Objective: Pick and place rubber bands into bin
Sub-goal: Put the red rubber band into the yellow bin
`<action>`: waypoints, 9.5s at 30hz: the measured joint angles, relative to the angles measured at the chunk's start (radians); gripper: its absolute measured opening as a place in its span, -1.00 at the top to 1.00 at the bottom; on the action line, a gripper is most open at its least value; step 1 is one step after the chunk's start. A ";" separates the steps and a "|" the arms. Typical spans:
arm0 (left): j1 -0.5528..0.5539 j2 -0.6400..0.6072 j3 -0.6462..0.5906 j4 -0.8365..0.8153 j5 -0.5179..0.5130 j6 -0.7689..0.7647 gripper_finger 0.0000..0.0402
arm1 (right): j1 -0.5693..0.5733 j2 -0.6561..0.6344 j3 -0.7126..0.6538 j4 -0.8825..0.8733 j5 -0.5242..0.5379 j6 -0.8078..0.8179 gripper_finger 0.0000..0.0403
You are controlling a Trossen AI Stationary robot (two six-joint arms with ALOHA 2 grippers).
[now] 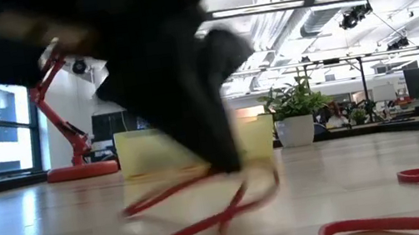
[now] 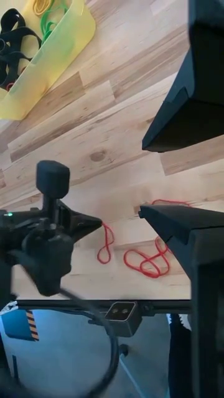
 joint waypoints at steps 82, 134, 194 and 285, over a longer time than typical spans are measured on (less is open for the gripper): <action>0.540 -0.006 0.299 -0.840 -0.203 0.413 0.97 | -0.027 0.000 0.000 0.006 0.150 0.008 0.31; -0.001 -0.116 0.299 -0.313 -0.190 0.194 0.52 | 0.026 0.167 0.001 0.069 -0.155 -0.030 0.31; -0.215 -0.259 0.299 -0.756 -0.622 -0.209 0.52 | -0.200 0.527 0.023 0.349 -0.546 -0.596 0.31; -0.218 -0.365 0.300 -0.963 -0.736 -0.320 0.52 | -0.299 0.238 0.064 0.169 -0.263 -0.579 1.00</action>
